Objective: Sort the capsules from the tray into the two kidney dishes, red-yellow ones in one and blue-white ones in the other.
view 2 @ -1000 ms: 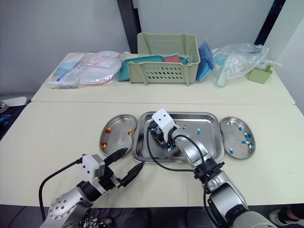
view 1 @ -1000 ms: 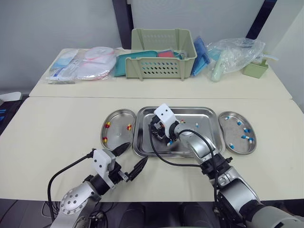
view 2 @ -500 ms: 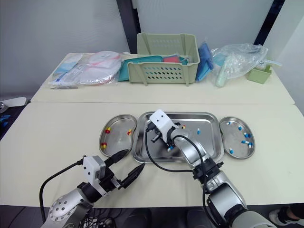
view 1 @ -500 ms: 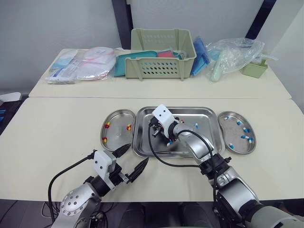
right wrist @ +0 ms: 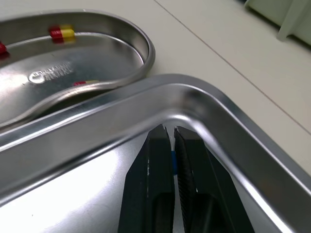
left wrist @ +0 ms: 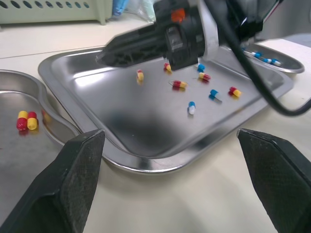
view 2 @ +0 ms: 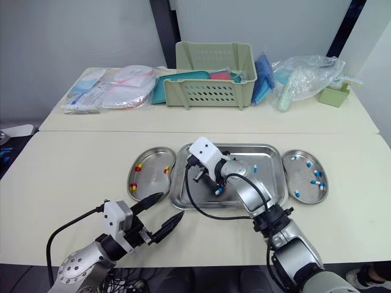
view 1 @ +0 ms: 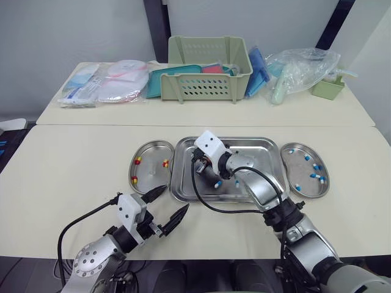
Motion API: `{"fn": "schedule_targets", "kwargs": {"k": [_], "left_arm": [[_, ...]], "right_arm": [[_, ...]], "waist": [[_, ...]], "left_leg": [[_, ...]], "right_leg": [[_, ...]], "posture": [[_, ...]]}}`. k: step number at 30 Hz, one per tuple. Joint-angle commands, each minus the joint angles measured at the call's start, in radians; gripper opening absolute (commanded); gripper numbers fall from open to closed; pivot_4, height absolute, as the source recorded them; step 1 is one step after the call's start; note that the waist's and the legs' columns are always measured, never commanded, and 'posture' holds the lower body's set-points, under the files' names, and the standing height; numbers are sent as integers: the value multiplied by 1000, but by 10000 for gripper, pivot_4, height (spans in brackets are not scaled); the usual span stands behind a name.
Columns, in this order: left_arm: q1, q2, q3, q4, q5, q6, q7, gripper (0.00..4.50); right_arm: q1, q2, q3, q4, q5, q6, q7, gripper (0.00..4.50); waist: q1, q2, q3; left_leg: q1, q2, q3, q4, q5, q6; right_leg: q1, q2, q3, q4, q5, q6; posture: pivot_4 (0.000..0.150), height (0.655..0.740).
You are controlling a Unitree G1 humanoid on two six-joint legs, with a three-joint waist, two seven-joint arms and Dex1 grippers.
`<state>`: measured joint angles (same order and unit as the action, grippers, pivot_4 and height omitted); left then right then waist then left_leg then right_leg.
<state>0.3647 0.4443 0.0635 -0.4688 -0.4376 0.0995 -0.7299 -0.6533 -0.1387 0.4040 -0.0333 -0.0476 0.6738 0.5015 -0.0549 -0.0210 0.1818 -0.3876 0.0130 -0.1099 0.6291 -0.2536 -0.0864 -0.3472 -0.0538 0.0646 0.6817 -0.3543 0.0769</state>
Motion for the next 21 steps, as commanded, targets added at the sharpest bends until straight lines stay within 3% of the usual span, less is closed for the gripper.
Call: {"fn": "schedule_targets", "kwargs": {"k": [1,5,11,17,21], "left_arm": [[-7,35,17,3,-44,-44,-92,45000],[-45,79,11,41,-72,-61,-194,45000],[-111,100,14,120,-65,-109,-275,45000],[-110,86,9,136,-73,-141,-304,45000],[-116,80,-2,139,-85,-161,-335,45000]], "right_arm": [[34,-52,-61,-174,51,70,45,141],[114,-173,-161,-370,137,155,116,141],[284,-375,-458,-624,334,322,208,141],[436,-494,-801,-664,442,397,223,141],[560,-554,-891,-616,446,328,243,141]], "waist": [[2,0,0],[8,0,0],[19,1,1],[23,2,1],[24,2,1]], "left_leg": [[0,0,0,0,0,0],[-6,0,0,1,0,0],[-8,0,-1,1,0,0],[-8,0,0,1,0,0],[-8,0,0,1,0,0]], "right_leg": [[-1,0,0,0,0,0],[-4,0,-1,0,0,0],[-5,0,-2,-1,0,0],[-4,0,-1,-1,0,0],[-4,0,-1,-1,0,0]], "posture": [[1500,7400],[1500,7400],[1500,7400],[1500,7400],[1500,7400]]}}
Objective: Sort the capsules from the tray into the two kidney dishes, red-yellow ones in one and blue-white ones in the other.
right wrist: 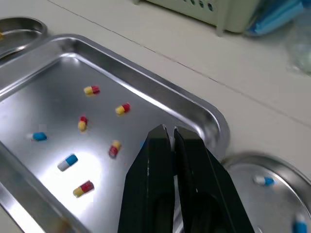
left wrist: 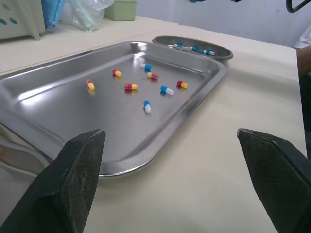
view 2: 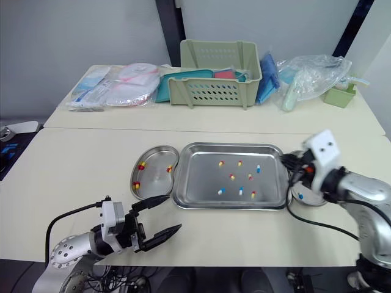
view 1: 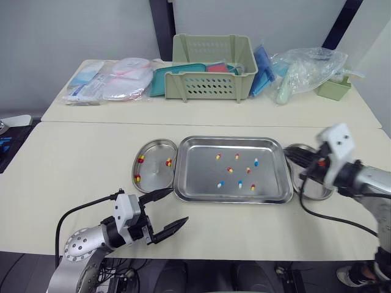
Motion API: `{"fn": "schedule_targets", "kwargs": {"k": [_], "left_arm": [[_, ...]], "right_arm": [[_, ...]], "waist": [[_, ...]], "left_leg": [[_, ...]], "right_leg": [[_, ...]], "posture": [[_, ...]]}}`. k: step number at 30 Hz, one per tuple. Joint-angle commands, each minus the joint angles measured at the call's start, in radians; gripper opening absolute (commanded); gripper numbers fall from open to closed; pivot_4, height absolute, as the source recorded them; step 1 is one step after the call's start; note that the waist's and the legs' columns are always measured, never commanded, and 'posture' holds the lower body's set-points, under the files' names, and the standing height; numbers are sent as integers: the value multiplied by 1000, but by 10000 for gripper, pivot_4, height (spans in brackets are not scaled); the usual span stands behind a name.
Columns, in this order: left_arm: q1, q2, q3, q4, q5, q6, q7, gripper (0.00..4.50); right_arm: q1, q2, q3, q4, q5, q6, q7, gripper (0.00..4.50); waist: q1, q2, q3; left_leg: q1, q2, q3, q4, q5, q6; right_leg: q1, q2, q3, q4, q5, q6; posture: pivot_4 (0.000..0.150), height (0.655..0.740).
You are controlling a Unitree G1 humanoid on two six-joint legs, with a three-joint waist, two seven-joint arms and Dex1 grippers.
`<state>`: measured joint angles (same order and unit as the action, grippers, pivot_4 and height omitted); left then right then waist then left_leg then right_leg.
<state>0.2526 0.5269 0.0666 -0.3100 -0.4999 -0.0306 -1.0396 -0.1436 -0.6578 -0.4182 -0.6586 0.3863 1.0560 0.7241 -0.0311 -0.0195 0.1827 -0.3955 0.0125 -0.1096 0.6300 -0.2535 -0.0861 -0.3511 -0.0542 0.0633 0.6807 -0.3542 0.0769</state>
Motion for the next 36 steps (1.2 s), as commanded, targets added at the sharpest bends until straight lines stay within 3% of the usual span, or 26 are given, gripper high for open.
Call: {"fn": "schedule_targets", "kwargs": {"k": [1,6,14,28,36], "left_arm": [[-8,-5,-6,-17,-24,-37,-34,45000],[-31,-10,-13,6,-36,-65,-81,45000],[-60,-26,-12,28,-38,-97,-109,45000],[-53,-31,13,31,-23,-103,-71,45000],[-11,63,175,18,52,37,146,45000]], "right_arm": [[79,-45,-83,27,8,-75,25,141],[192,-80,-107,109,-22,-161,16,141],[177,-72,-66,177,-35,-186,-80,141],[227,-132,-109,225,-8,-307,-7,39168],[382,-227,-180,394,-131,-813,179,39168]], "waist": [[-1,0,0],[-2,0,0],[-1,2,-1],[-1,2,-1],[-3,2,-1]], "left_leg": [[0,0,0,0,0,0],[1,0,1,0,0,0],[2,0,1,0,0,0],[2,0,1,1,0,0],[4,0,1,1,0,0]], "right_leg": [[0,0,0,0,0,0],[1,0,0,0,0,0],[2,0,1,0,0,0],[2,0,1,0,0,0],[3,0,1,0,0,0]], "posture": [[1500,7400],[1500,7400],[1500,7400],[1500,7400],[1500,7400]]}}
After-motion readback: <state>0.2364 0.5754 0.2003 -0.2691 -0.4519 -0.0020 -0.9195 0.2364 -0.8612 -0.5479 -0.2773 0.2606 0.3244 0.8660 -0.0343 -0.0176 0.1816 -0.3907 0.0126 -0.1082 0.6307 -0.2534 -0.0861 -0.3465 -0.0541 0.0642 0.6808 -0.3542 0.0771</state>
